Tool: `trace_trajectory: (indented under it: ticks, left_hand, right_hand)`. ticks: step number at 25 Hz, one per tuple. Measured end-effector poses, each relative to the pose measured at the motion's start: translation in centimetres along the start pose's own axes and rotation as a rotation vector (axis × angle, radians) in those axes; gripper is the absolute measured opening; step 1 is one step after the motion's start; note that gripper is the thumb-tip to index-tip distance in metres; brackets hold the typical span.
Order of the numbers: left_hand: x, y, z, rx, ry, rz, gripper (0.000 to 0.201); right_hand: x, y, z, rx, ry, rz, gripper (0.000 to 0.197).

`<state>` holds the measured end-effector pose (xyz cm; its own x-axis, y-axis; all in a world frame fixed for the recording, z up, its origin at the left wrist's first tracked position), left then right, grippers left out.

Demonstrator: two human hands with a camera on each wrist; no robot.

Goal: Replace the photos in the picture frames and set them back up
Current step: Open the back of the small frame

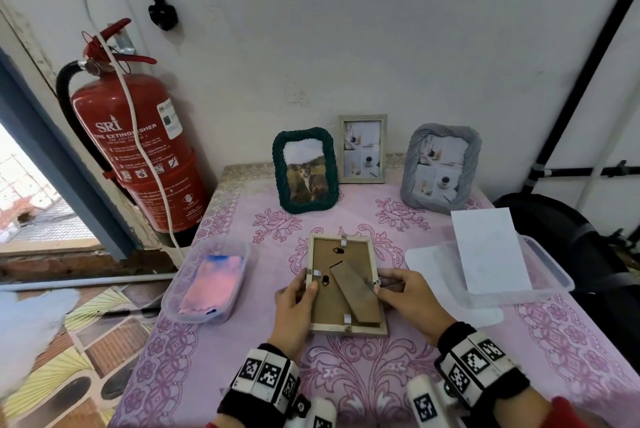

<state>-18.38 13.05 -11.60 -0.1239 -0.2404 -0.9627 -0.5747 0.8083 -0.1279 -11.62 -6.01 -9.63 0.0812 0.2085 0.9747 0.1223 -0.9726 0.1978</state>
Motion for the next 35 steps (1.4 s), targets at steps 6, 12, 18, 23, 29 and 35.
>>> trace_trajectory:
  ticks: [6,12,18,23,29,35]
  left_hand:
    - [0.2,0.4,0.7,0.035,-0.070,0.238,0.024]
    - [-0.1,0.9,0.9,0.111,-0.061,0.303,0.025]
    - [-0.5,1.0,0.8,0.090,-0.166,0.436,0.042]
    - [-1.0,0.7,1.5,0.158,-0.112,0.643,0.075]
    - [-2.6,-0.8,2.5,0.253,-0.111,0.738,0.075]
    - [-4.4,-3.3,4.4,0.341,-0.271,1.052,0.101]
  right_hand:
    - [-0.3,0.1,0.5,0.012,-0.004,-0.060,0.031]
    - [-0.2,0.2,0.9,0.016,-0.010,-0.123,0.036]
    - [-0.4,0.3,1.0,0.018,0.004,-0.183,0.041]
    - [-0.6,-0.3,1.2,0.108,-0.088,-0.159,0.044]
    - [0.9,-1.3,2.7,0.173,-0.037,-0.412,0.055]
    - [4.4,-4.0,4.3,0.391,0.347,-0.909,0.089]
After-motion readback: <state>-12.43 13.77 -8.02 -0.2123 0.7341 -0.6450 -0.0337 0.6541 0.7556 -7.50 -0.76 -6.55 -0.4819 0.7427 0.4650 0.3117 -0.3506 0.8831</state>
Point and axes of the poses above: each hand's wrist, its own z-axis towards the middle knuckle, its own y-axis out of the back of the hand, x = y × z, the point moved 10 cm from there along z, towards the middle knuckle, and after that the axes turned 11 degrees about -x, right-handed, at the moved point
